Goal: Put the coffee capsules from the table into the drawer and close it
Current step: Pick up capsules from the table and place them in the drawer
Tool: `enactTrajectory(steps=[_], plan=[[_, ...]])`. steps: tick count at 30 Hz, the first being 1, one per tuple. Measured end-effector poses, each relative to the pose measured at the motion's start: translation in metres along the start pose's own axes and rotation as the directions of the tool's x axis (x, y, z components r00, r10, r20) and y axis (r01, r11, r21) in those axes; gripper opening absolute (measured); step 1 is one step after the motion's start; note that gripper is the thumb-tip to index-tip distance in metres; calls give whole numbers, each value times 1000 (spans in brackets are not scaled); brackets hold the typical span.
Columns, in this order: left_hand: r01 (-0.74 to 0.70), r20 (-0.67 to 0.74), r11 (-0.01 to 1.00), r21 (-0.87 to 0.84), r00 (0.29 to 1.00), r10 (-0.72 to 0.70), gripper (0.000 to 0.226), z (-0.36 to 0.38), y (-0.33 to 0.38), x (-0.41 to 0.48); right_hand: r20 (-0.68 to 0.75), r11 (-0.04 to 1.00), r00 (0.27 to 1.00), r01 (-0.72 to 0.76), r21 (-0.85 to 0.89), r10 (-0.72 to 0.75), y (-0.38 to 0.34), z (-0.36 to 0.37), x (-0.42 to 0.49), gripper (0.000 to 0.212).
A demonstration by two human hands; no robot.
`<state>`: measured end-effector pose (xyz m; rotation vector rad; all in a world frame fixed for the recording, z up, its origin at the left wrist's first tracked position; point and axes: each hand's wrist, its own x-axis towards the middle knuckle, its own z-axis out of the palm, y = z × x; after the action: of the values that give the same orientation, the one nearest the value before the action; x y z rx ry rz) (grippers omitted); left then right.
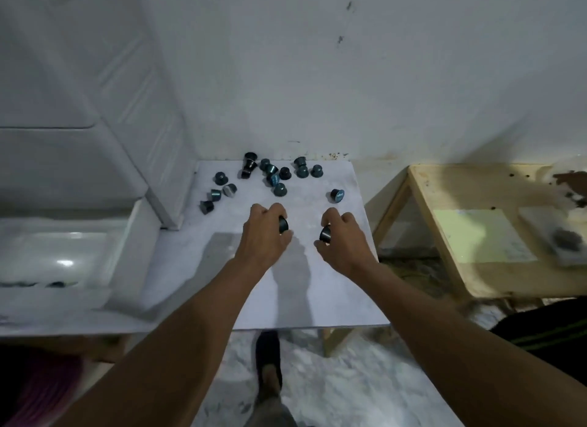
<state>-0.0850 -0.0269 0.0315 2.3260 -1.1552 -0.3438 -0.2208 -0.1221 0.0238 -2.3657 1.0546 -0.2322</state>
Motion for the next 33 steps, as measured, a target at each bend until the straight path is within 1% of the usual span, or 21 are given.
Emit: enactTrajectory(steps=[3, 6, 9, 12, 16, 18, 22, 26, 29, 33], plan=[[68, -136, 997, -27, 988, -71, 29, -27, -7, -40, -18, 997, 998, 63, 39, -62, -27, -4, -29, 28], [138, -255, 989, -52, 956, -147, 32, -58, -23, -71, -41, 987, 987, 159, 22, -158, -60, -3, -48, 23], [199, -325, 976, -90, 920, -218, 31, -90, -44, -100, -58, 970, 969, 241, 3, -241, -98, 3, -61, 21], [238, -371, 963, -123, 889, -268, 28, -121, -68, -126, -68, 952, 951, 305, 23, -302, -139, 14, -72, 20], [269, -377, 957, -105, 880, -288, 42, -160, -107, -156, -82, 924, 923, 380, 37, -376, -198, 40, -86, 23], [280, -378, 954, -104, 876, -299, 45, -180, -131, -172, -79, 914, 914, 403, 39, -399, -227, 57, -93, 27], [276, -392, 958, -75, 875, -283, 47, -218, -184, -203, -61, 903, 903, 428, 40, -425, -286, 96, -108, 36], [277, -375, 960, -45, 886, -273, 50, -248, -232, -229, -91, 901, 906, 421, 105, -413, -333, 133, -123, 40], [296, -353, 954, -34, 890, -289, 49, -263, -264, -241, -54, 897, 903, 430, 103, -426, -358, 155, -130, 40], [322, -368, 944, -69, 871, -324, 47, -284, -298, -240, -43, 887, 892, 452, 92, -450, -390, 172, -120, 40]])
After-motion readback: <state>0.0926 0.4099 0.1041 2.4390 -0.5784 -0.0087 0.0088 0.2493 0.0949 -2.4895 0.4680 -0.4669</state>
